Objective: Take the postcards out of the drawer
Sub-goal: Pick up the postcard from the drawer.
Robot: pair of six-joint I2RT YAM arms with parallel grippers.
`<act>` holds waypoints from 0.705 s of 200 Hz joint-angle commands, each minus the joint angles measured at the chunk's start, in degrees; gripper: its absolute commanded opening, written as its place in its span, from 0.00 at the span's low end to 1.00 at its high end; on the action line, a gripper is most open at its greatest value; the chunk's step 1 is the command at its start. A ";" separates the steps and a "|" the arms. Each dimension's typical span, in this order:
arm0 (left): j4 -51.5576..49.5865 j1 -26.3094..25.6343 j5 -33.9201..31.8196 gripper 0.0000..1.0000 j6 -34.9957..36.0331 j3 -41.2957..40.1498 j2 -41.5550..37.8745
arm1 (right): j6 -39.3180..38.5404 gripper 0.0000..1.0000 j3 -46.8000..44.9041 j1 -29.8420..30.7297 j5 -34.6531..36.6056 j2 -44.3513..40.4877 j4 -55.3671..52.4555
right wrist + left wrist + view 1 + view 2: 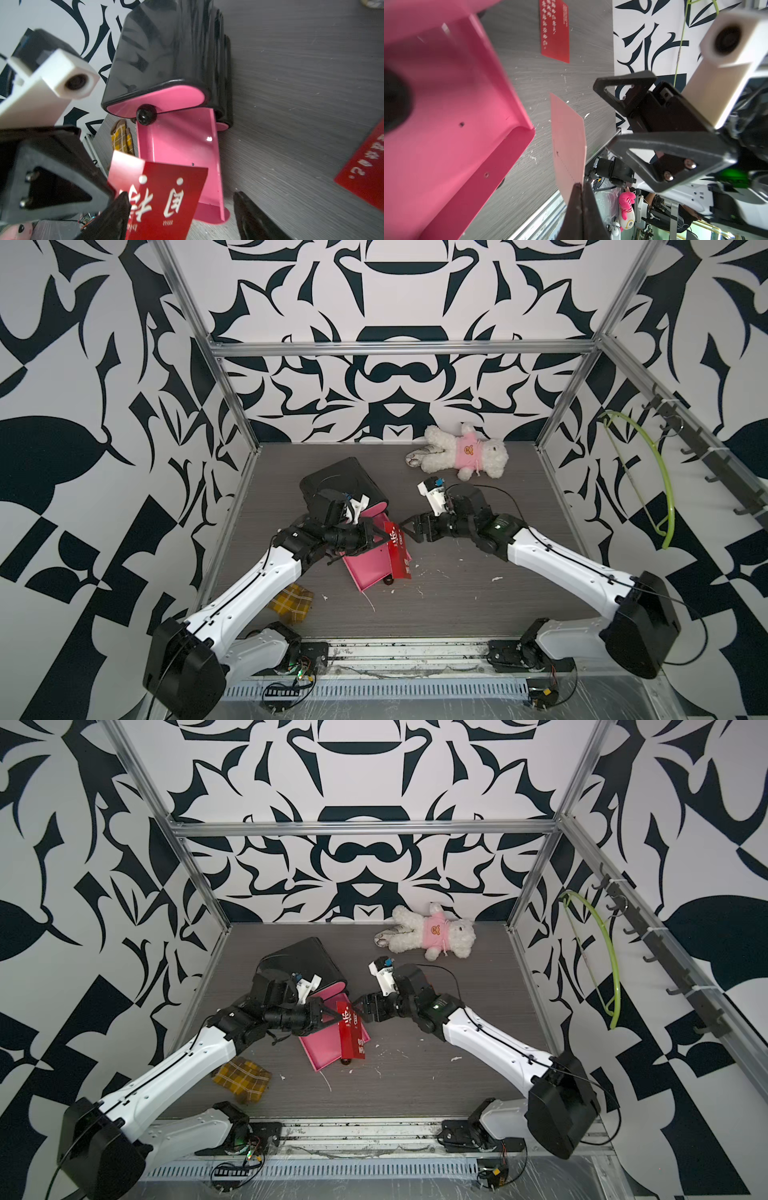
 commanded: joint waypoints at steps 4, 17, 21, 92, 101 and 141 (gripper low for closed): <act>3.33 -0.11 2.29 0.00 4.80 7.27 5.26 | -0.62 0.85 -1.40 -4.94 -10.08 -4.38 3.77; 4.21 -0.11 5.11 0.00 6.98 11.60 10.03 | -0.20 0.86 -2.23 -7.67 -15.07 -4.87 5.37; 4.74 -0.07 6.18 0.00 7.35 12.68 11.23 | 0.30 0.86 -2.64 -8.46 -17.15 -4.89 6.56; 6.87 3.07 17.59 0.00 13.17 25.43 20.71 | 2.35 0.87 -2.22 -19.16 -31.91 -2.69 16.36; 8.12 3.48 18.96 0.00 13.07 25.50 20.75 | 3.34 0.87 -1.96 -19.63 -33.49 -1.65 18.16; 10.02 3.78 24.32 0.00 13.16 26.31 21.80 | 6.99 0.86 -0.88 -19.69 -36.87 2.56 24.44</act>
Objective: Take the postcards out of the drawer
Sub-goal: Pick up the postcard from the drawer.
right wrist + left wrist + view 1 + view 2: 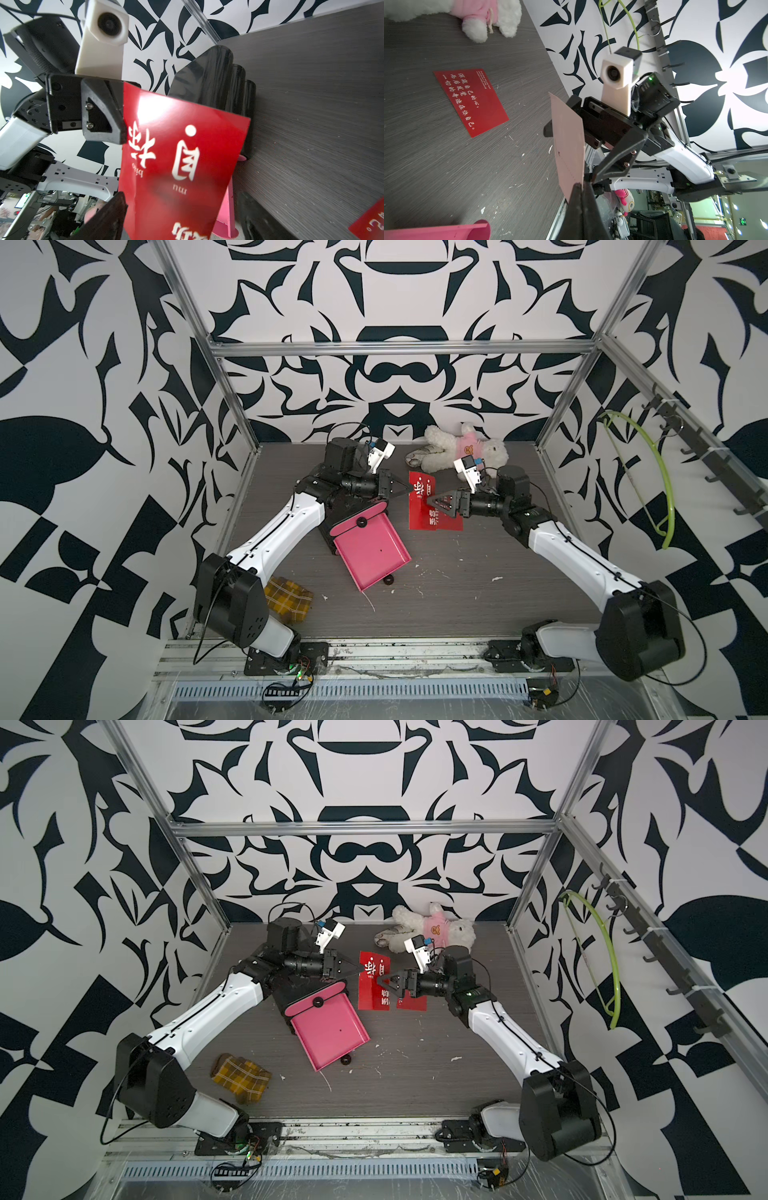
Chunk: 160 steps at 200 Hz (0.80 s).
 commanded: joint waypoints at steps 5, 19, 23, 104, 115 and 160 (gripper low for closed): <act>2.31 0.07 5.44 0.00 1.62 1.83 0.93 | 3.72 0.85 1.46 0.08 -4.60 0.65 9.49; 2.61 0.14 5.53 0.00 1.62 1.17 1.10 | 4.80 0.84 1.55 0.07 -5.06 0.89 11.50; 2.85 0.12 5.53 0.00 1.53 1.05 1.18 | 5.17 0.83 1.52 0.10 -5.06 0.85 12.00; 1.32 0.52 2.10 0.00 2.66 1.10 3.22 | 4.74 0.20 1.95 0.05 -3.75 0.79 9.04; -0.21 0.46 0.92 0.02 3.59 1.37 3.30 | 4.37 0.12 2.06 0.09 -3.33 0.85 8.50; -4.89 0.88 -3.93 0.56 6.28 2.02 3.05 | 2.74 0.00 3.18 -0.05 -0.98 1.39 5.55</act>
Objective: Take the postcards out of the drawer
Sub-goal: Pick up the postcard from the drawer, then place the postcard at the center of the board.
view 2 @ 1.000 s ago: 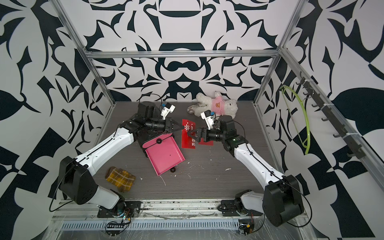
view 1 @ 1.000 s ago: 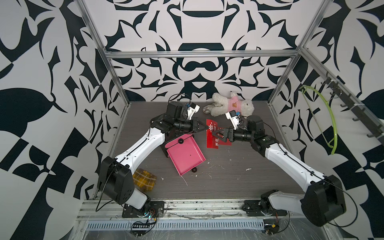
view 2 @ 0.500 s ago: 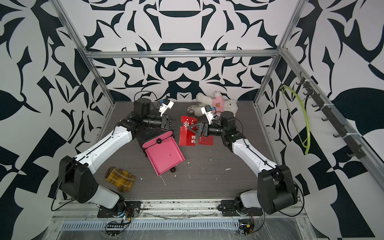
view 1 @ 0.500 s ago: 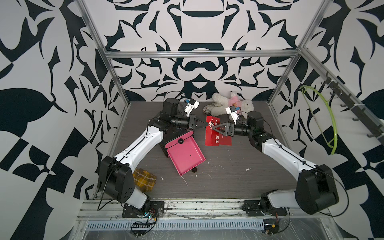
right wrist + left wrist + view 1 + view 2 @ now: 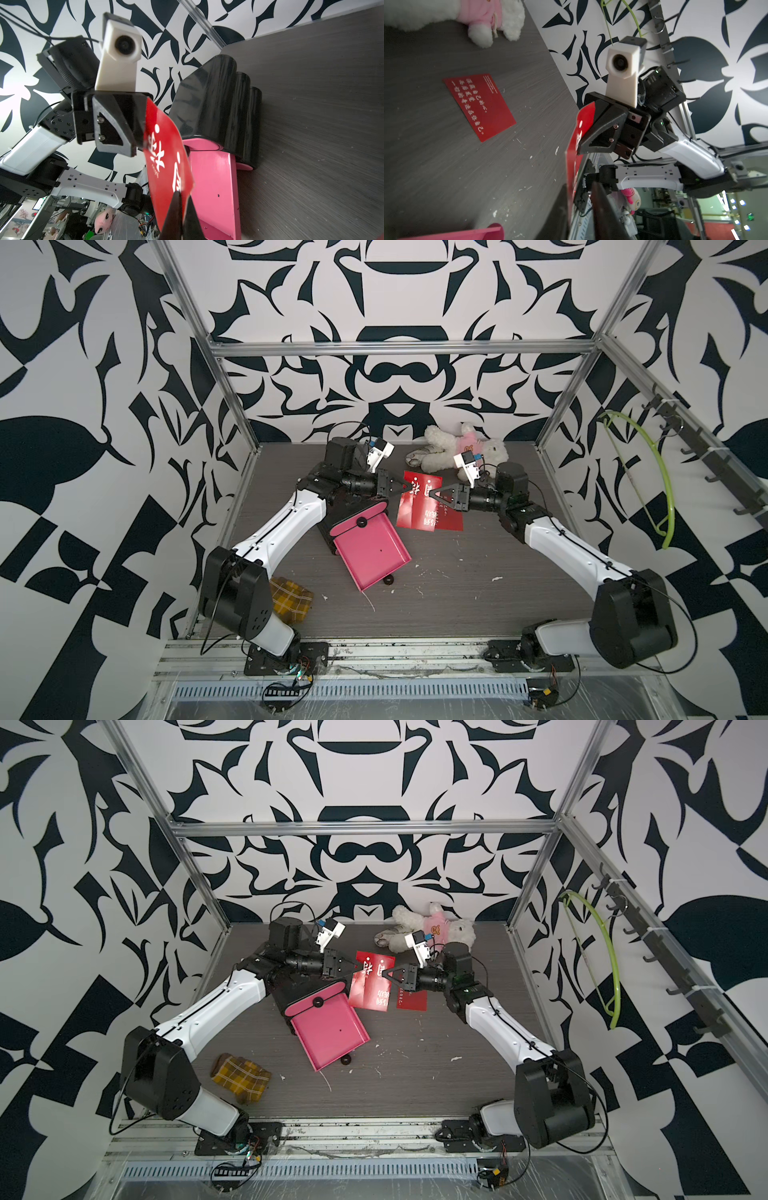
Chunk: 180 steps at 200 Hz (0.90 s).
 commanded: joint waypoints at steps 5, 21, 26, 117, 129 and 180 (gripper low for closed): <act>-5.51 -0.06 -4.43 0.77 3.50 2.02 0.31 | -2.80 0.00 3.38 0.28 0.77 -0.53 -1.73; -10.69 0.72 -8.75 0.99 6.59 3.65 -0.37 | -8.38 0.00 6.45 -0.71 3.44 -0.47 -11.36; -12.16 0.98 -10.44 0.99 7.57 4.03 -0.77 | -10.74 0.00 7.82 -1.18 5.12 -0.32 -15.57; -10.93 3.11 -34.21 0.99 12.49 -4.81 -14.68 | -25.86 0.00 25.65 -13.77 27.73 13.76 -57.33; -10.37 3.21 -34.11 0.99 12.40 -5.75 -15.28 | -26.31 0.00 27.03 -15.21 29.83 15.86 -58.34; -11.25 3.91 -33.33 0.99 12.28 -6.77 -14.93 | -33.75 0.00 42.28 -18.19 33.73 32.03 -69.50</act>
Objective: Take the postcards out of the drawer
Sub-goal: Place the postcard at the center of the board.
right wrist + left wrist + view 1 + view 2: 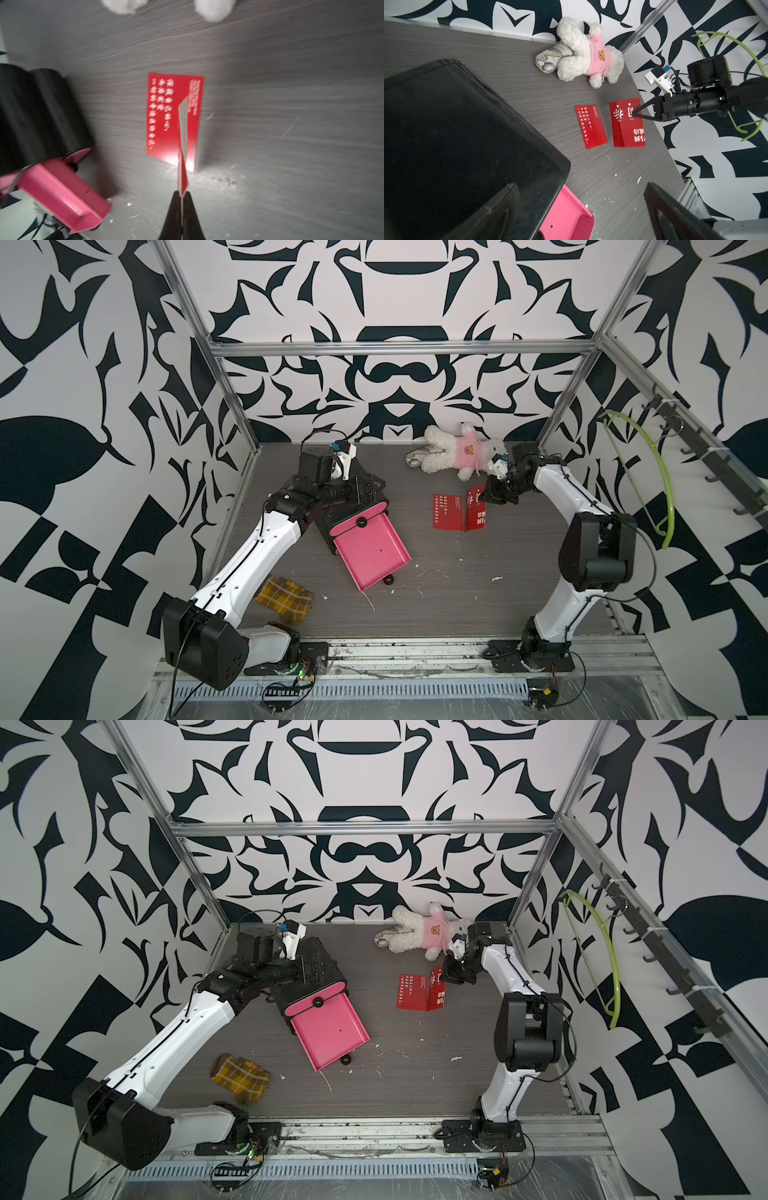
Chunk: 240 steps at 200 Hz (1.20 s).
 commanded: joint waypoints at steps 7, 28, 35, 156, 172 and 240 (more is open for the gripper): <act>0.57 0.70 -0.08 0.99 0.62 -0.75 0.15 | -5.76 0.00 9.73 -0.78 2.66 6.46 -8.61; 0.58 0.92 0.40 0.99 0.58 -0.75 0.06 | -6.20 0.00 13.17 -1.16 4.36 10.81 -9.83; 0.65 0.96 0.56 0.99 0.53 -0.75 0.05 | -6.16 0.00 14.27 -1.16 5.90 12.27 -10.59; -1.44 1.67 -3.21 0.99 -2.18 0.86 0.81 | -4.60 0.33 21.20 -1.22 23.36 19.64 -11.67; -2.15 2.52 -6.65 0.99 -1.42 1.98 0.36 | -3.06 0.38 19.28 -1.21 23.75 16.03 -10.19; -5.68 13.33 -6.80 0.99 5.56 11.79 9.24 | 2.67 0.43 -0.09 12.51 25.77 -7.29 0.09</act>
